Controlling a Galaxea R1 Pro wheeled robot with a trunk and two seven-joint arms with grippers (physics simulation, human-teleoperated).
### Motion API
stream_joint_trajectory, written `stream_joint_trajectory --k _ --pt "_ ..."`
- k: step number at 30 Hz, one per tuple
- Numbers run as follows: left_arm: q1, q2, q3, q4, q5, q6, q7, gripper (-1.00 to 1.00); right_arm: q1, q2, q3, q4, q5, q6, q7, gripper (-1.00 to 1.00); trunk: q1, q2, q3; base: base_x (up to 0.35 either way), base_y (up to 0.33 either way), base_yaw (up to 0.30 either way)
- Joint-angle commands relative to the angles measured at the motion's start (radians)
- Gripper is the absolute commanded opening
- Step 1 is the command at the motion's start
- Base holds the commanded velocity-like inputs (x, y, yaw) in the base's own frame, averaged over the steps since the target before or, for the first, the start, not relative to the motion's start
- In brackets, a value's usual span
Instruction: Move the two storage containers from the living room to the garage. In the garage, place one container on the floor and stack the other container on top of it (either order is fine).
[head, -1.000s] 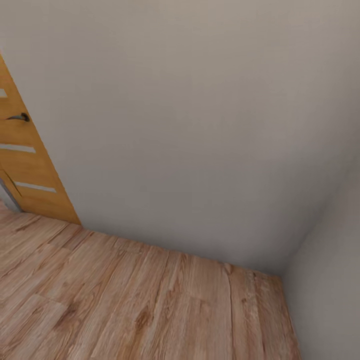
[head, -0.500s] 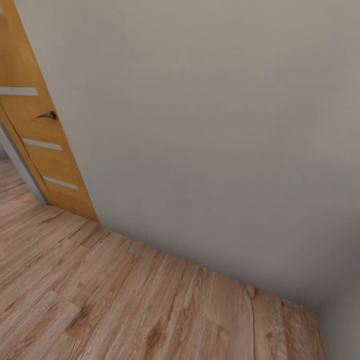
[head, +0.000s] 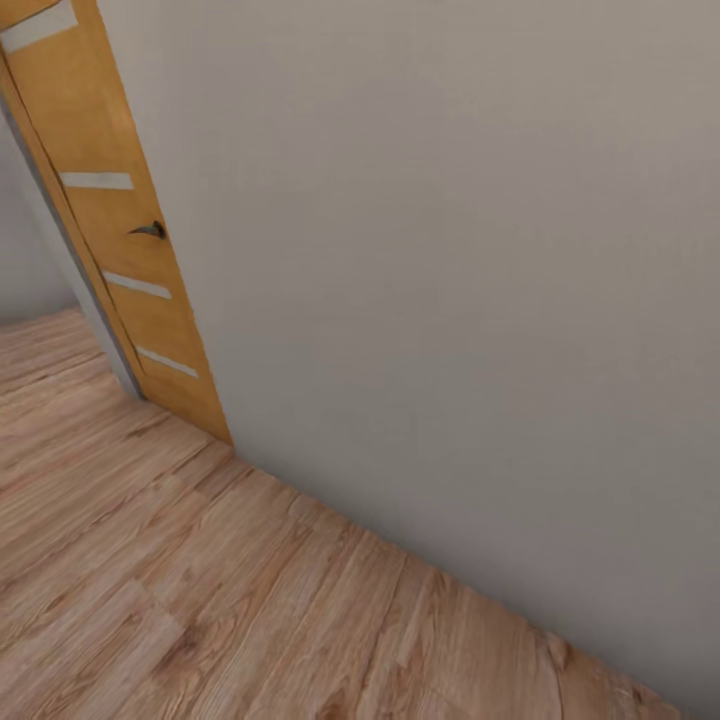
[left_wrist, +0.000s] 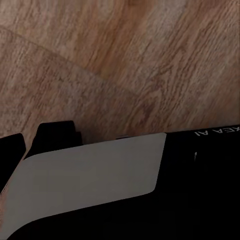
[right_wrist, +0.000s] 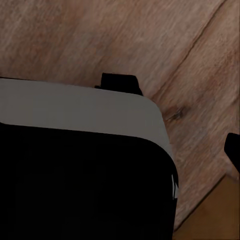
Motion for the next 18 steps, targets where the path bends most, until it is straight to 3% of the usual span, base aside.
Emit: stream_joint_trajectory --k 1,18 --pt "-0.001 0.000 -0.005 0.002 0.004 -0.004 -0.002 1.00 -0.001 0.001 0.008 0.003 -0.009 -0.006 -0.001 1.00 0.000 0.000 -0.001 0.314 0.000 0.269" --pt "-0.001 0.000 -0.005 0.002 0.004 -0.004 -0.002 1.00 -0.001 0.001 0.008 0.003 -0.009 -0.006 -0.001 1.00 0.000 0.000 -0.001 0.314 0.000 0.269"
